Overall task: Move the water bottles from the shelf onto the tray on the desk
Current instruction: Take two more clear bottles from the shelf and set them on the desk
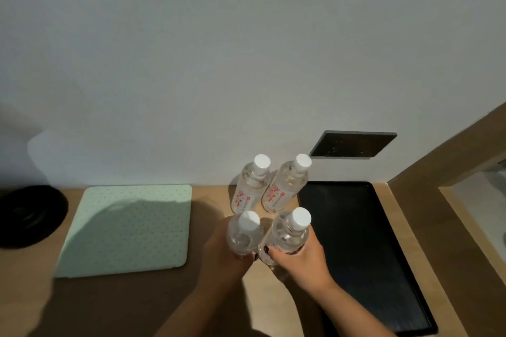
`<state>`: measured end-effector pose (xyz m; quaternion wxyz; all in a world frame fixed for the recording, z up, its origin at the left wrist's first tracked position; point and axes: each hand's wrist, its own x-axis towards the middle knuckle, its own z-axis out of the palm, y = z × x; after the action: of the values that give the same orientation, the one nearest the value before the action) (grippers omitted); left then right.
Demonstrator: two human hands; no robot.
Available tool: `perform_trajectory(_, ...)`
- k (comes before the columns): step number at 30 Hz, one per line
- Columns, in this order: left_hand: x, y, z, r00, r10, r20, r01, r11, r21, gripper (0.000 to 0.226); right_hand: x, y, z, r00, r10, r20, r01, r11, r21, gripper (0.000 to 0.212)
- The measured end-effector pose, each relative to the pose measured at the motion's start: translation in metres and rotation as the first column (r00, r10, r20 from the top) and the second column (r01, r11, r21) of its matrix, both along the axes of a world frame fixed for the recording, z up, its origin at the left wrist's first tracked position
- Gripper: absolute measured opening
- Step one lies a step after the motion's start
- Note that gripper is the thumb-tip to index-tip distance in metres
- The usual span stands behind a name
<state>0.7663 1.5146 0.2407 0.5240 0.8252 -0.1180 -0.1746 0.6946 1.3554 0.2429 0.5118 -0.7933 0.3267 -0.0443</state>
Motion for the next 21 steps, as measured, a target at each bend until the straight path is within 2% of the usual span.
perform_trajectory(10,-0.002,-0.003,0.018,0.997,-0.054,0.054,0.049,0.996,0.079,0.061,-0.001,-0.002,0.006,0.995,0.097,-0.025,-0.096,0.994,0.045,0.07)
perform_trajectory(14,-0.006,0.003,0.052,0.998,-0.039,0.053,0.04,0.999,-0.019,0.079,-0.014,-0.007,0.025,0.989,0.144,-0.045,-0.142,0.988,0.059,0.07)
perform_trajectory(17,-0.015,-0.001,0.089,0.983,-0.095,0.159,0.096,0.995,0.002,0.08,-0.033,-0.014,0.046,0.987,0.155,-0.048,-0.156,0.988,0.002,0.077)
perform_trajectory(21,-0.03,-0.015,0.125,0.92,-0.197,0.34,0.161,0.978,0.131,0.075,-0.068,-0.029,0.081,0.982,0.169,-0.089,-0.182,0.967,-0.18,0.082)
